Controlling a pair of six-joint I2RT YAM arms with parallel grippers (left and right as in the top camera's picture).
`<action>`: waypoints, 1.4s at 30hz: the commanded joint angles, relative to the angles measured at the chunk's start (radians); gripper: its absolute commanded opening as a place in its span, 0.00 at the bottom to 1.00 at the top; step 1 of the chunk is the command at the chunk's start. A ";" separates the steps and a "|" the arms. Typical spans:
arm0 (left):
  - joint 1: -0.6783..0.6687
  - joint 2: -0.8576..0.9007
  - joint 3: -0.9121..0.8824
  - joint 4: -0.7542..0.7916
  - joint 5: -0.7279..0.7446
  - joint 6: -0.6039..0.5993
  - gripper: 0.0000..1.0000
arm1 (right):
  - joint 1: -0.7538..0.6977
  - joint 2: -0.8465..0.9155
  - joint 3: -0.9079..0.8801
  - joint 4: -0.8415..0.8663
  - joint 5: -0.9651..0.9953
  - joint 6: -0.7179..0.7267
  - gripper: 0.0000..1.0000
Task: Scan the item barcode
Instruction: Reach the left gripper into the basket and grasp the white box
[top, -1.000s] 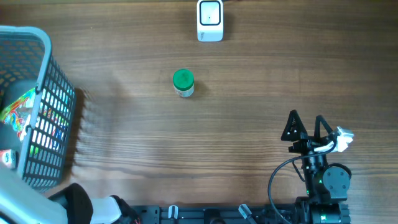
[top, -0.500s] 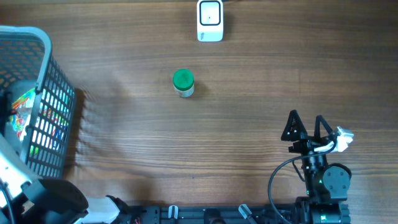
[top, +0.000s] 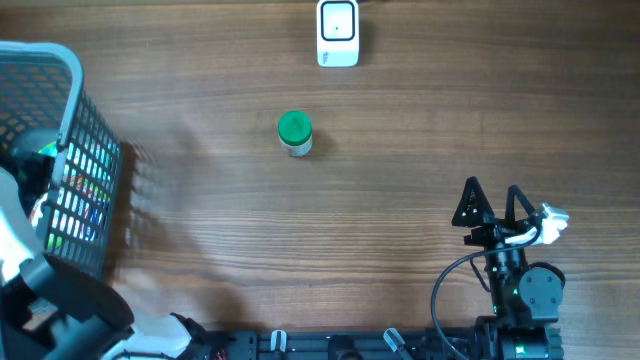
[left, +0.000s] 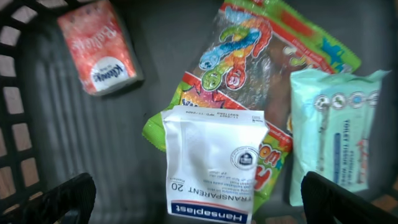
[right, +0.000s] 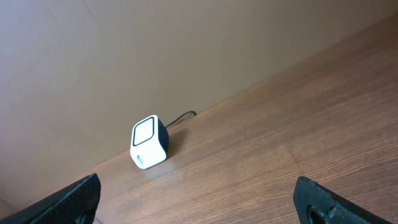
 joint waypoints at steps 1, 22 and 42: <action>0.006 0.089 -0.011 0.025 0.026 0.022 1.00 | 0.006 -0.007 -0.001 0.006 0.019 0.006 1.00; 0.006 0.188 -0.134 0.188 0.056 0.025 0.98 | 0.006 -0.007 -0.001 0.006 0.019 0.006 1.00; 0.006 -0.076 0.016 0.071 0.056 0.032 0.72 | 0.006 -0.007 -0.001 0.006 0.019 0.006 1.00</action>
